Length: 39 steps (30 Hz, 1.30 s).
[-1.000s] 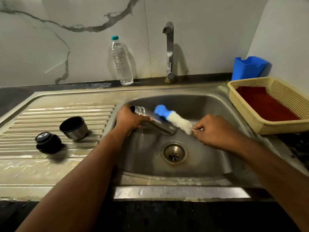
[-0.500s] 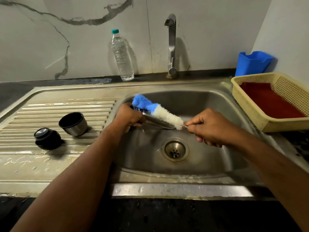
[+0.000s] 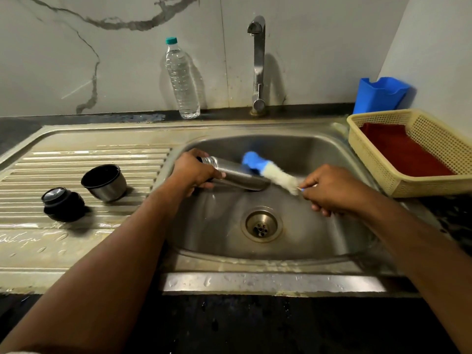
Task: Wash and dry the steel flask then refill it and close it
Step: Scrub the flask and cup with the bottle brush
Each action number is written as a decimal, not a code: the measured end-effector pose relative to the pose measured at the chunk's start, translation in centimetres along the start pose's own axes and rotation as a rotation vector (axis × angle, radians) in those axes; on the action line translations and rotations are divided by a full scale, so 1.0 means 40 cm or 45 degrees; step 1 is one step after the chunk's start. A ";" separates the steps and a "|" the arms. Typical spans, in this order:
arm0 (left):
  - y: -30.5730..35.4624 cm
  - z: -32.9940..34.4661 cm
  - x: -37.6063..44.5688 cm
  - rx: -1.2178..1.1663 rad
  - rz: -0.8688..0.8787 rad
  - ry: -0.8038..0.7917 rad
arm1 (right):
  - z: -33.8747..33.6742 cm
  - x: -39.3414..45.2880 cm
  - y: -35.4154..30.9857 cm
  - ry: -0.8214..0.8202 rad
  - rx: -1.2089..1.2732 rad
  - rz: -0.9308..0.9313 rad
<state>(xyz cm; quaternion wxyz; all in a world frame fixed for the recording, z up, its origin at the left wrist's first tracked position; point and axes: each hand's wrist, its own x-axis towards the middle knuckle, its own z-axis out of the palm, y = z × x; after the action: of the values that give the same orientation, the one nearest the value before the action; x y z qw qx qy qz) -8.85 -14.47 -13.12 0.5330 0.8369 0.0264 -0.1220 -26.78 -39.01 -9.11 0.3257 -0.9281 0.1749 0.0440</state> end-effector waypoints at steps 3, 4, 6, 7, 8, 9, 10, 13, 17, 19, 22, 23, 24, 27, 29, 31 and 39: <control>-0.005 0.004 0.014 0.032 0.039 0.005 | 0.000 -0.002 -0.008 0.007 0.021 -0.041; -0.007 0.004 0.015 0.029 0.045 0.002 | 0.002 -0.008 -0.019 -0.051 0.136 -0.088; -0.011 0.003 0.016 0.027 0.045 0.002 | 0.004 -0.019 -0.035 -0.147 0.269 -0.124; -0.011 0.003 0.016 0.030 0.041 0.005 | 0.001 -0.017 -0.033 -0.118 0.215 -0.099; -0.010 0.001 0.013 0.032 0.035 0.012 | -0.003 -0.010 -0.026 -0.063 0.108 -0.043; -0.009 0.001 0.011 0.032 0.041 0.015 | -0.008 -0.006 -0.019 -0.021 -0.017 0.031; -0.007 0.001 0.009 0.038 0.053 0.016 | -0.012 -0.006 -0.012 0.009 -0.111 0.084; -0.011 0.001 0.015 0.067 0.073 0.015 | -0.016 -0.004 -0.015 -0.002 -0.023 -0.026; -0.015 -0.003 0.018 0.060 0.079 -0.018 | -0.020 -0.013 -0.033 -0.144 0.220 -0.082; -0.014 -0.003 0.017 0.083 0.059 -0.020 | -0.022 -0.002 -0.020 -0.040 0.008 0.061; -0.014 -0.002 0.022 0.049 0.052 -0.034 | -0.023 -0.004 -0.012 0.047 -0.064 0.059; -0.015 -0.002 0.025 0.039 0.041 -0.036 | -0.022 -0.005 -0.017 0.014 0.035 -0.014; -0.015 -0.002 0.025 0.030 0.037 -0.042 | -0.021 -0.010 -0.026 -0.047 0.152 -0.070; -0.017 -0.003 0.031 0.024 0.035 -0.041 | -0.022 -0.014 -0.039 -0.108 0.191 -0.081; -0.015 -0.002 0.028 0.035 0.033 -0.031 | -0.031 -0.007 -0.029 -0.001 -0.037 -0.014; -0.014 0.000 0.026 0.030 0.036 -0.023 | -0.042 -0.009 -0.021 0.086 -0.178 0.030; -0.016 -0.006 0.022 0.013 -0.004 -0.030 | -0.028 -0.019 -0.045 -0.069 0.046 0.061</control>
<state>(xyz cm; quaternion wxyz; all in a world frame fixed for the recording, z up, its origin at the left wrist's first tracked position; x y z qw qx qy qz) -8.07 -14.05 -13.79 0.5286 0.8382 0.0208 -0.1327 -26.89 -38.19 -7.03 0.3457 -0.9162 0.1889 0.0737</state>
